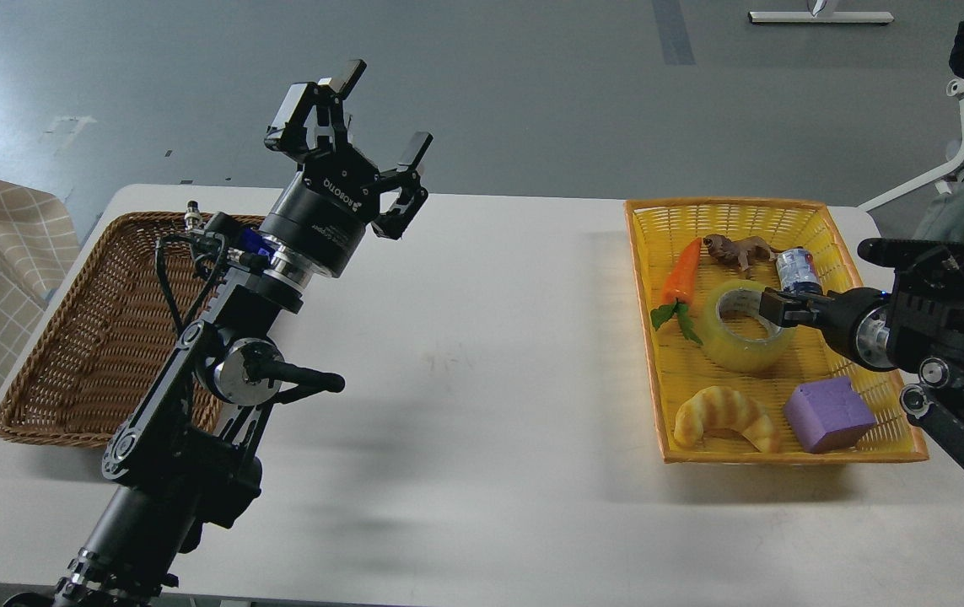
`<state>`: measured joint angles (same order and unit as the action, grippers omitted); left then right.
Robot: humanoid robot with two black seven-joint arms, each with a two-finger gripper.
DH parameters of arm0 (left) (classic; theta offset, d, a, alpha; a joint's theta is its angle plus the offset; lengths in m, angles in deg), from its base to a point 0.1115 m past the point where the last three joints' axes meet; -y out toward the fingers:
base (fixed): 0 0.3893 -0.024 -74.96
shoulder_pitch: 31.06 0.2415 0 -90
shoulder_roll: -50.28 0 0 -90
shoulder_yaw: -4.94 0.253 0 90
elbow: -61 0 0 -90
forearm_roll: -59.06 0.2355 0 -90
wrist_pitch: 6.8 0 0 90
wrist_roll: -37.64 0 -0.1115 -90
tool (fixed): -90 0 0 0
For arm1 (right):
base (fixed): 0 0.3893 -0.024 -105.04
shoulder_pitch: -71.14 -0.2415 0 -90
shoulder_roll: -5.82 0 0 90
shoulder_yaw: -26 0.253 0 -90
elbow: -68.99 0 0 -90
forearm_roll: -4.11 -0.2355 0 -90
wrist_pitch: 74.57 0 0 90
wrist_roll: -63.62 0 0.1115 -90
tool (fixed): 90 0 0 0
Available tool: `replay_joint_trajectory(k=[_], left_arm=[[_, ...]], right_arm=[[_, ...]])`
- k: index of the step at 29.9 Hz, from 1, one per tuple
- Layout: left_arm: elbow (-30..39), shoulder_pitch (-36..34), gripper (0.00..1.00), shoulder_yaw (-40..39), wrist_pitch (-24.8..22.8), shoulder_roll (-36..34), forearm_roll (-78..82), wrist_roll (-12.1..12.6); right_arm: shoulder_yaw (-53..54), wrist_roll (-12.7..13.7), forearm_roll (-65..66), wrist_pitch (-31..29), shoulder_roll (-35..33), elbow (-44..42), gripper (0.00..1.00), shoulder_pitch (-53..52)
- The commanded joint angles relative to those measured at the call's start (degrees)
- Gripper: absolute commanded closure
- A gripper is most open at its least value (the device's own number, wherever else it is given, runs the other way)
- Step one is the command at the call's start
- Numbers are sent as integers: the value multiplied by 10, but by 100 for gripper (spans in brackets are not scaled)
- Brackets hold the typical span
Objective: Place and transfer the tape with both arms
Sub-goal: 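Reach the right gripper into the yellow tray toward the tape roll, then grasp the yellow tape roll with the right gripper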
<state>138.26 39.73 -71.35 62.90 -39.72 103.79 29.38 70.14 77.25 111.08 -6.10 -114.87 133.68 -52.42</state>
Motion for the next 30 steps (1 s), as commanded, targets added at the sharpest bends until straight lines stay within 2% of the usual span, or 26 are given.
replay_joint_trajectory(k=[1,4,9,26,30], left_arm=[[0,1,2,0,0,0,0,0],[1,2,2,-1,0,0,0,0],[2,2,2,-1,0,0,0,0],[2,5,2,-1,1,0,0,0],[2,5,2,-1,1,0,0,0]], right_arm=[[-3,10,0,0,8,0,23,1],[-3,21,0,0,13,0,29,2],[-3,23,0,0,13,-1,30,4],[-6,36,0,0,28,-16,43,9],[-6,37,0,0,28,-16,52,9]])
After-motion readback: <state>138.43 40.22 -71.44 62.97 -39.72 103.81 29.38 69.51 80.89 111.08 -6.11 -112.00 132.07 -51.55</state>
